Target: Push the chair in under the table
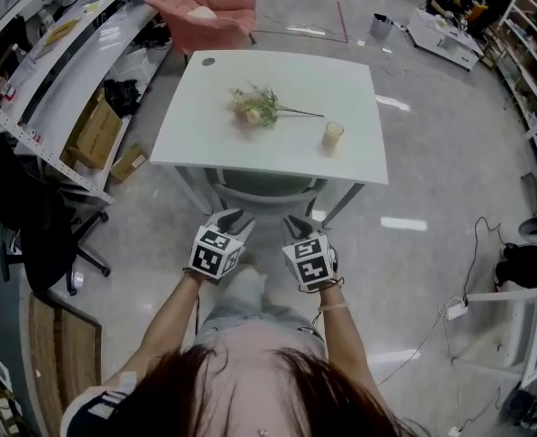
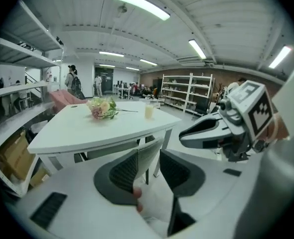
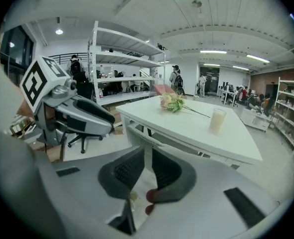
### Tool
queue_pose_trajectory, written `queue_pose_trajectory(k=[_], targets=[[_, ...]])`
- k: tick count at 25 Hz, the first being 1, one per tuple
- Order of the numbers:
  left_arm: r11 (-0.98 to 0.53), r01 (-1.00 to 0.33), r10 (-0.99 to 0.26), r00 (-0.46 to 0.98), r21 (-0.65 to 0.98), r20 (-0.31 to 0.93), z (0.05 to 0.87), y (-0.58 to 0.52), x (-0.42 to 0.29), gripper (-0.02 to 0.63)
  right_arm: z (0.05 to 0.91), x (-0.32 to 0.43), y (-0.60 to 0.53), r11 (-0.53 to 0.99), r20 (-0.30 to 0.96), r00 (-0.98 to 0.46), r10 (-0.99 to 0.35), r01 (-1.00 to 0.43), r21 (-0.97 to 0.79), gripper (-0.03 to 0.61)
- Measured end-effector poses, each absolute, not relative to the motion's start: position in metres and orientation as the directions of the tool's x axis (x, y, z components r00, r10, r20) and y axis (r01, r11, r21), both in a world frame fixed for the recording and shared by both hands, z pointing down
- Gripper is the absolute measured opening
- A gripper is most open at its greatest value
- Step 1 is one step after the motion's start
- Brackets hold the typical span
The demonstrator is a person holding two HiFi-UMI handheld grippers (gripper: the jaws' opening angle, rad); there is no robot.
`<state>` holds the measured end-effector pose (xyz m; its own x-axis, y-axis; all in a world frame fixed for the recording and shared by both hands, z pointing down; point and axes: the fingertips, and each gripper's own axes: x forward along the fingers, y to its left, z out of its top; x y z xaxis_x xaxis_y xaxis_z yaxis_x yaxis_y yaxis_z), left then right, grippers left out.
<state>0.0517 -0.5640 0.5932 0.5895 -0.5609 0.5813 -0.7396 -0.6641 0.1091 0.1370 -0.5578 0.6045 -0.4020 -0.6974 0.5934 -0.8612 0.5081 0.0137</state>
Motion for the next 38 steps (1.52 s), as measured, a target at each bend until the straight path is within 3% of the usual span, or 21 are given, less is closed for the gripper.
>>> queue_pose_trajectory(k=[3,7,17,23,27,38], targets=[[-0.662,-0.738,-0.587,0.618,0.129,0.522,0.566,-0.535,0.055,0.133,0.59,0.144,-0.539,0.493,0.555,-0.401,-0.729,-0.87,0.019,0.054],[-0.637,-0.762,-0.645,0.61,0.116,0.46,0.533,-0.505,0.051,0.034,0.56,0.151,-0.517,0.473,0.479,-0.405,-0.778,-0.881,0.023,0.048],[-0.554,-0.826,-0.756,0.55,0.098,0.354,0.468,-0.459,0.021,0.009,0.467,0.166,-0.455,0.403,0.272,-0.385,-0.882,-0.915,0.012,0.037],[-0.564,-0.813,-0.759,0.579,0.145,0.298,0.435,-0.448,0.022,0.009,0.447,0.176,-0.423,0.344,0.242,-0.354,-0.903,-0.935,-0.085,0.035],[-0.577,-0.793,-0.739,0.609,0.196,0.288,0.423,-0.451,0.032,0.009,0.427,0.179,-0.416,0.306,0.195,-0.31,-0.93,-0.951,-0.052,0.031],[-0.596,-0.797,-0.747,0.595,0.097,0.296,0.428,-0.44,0.027,0.009,0.424,0.165,-0.422,0.286,0.173,-0.283,-0.943,-0.958,-0.003,0.023]])
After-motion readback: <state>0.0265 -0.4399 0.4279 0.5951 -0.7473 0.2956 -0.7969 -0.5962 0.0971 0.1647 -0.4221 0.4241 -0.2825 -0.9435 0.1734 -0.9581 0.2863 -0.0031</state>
